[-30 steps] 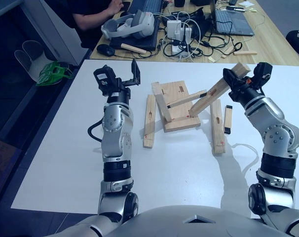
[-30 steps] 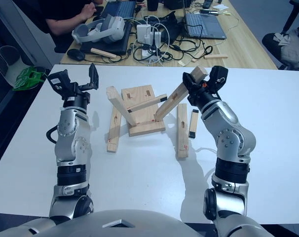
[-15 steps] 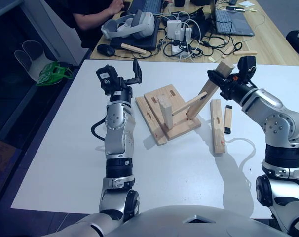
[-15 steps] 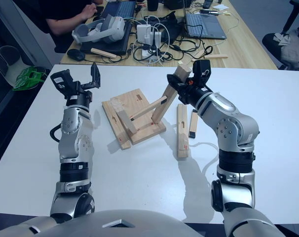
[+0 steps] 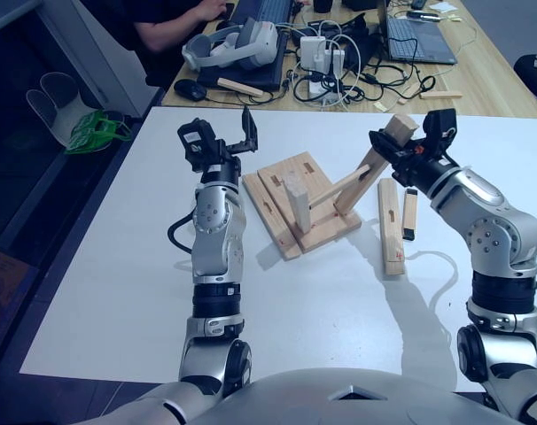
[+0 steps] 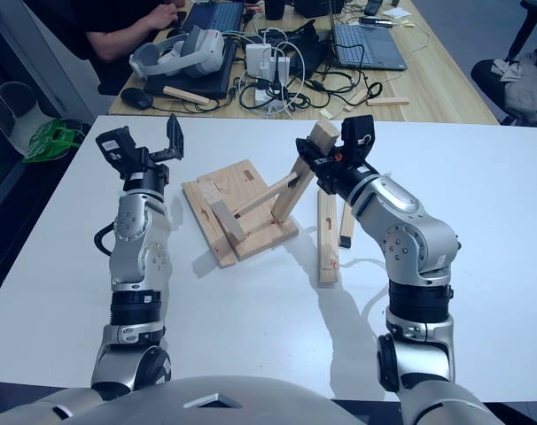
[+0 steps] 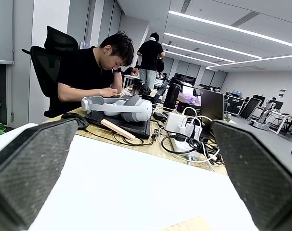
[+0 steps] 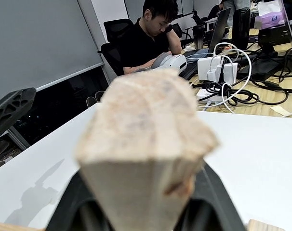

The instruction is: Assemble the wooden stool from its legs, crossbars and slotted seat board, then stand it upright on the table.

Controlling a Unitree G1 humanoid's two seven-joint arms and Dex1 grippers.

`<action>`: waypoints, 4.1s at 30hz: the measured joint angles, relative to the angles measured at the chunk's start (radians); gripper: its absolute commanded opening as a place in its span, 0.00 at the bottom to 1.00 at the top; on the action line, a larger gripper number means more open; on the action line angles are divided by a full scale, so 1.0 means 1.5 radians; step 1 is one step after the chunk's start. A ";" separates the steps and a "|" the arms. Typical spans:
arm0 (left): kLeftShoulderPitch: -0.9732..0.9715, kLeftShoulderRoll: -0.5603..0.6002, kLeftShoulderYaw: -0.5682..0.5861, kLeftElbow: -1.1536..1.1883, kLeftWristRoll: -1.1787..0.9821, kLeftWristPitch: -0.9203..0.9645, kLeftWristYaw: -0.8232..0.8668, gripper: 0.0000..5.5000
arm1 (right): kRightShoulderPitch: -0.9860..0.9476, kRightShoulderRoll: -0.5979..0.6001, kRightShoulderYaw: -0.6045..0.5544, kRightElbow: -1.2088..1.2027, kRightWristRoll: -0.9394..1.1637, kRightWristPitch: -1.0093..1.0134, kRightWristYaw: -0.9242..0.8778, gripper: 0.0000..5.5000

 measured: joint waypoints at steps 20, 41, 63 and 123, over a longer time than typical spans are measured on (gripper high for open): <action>-0.003 0.002 -0.001 0.003 0.000 -0.001 0.000 0.93 | 0.039 -0.062 0.177 0.008 -0.294 -0.131 0.021 0.64; -0.003 0.005 0.006 -0.003 -0.003 0.015 0.003 0.93 | 0.032 -0.004 0.178 0.029 -0.343 -0.169 0.011 0.64; -0.001 0.007 0.008 -0.021 -0.003 0.038 0.003 0.93 | 0.039 0.004 0.195 0.014 -0.391 -0.284 0.072 0.64; -0.021 0.027 0.085 -0.029 -0.016 0.079 0.086 0.93 | -0.045 0.246 0.135 0.111 -0.209 0.061 -0.013 0.01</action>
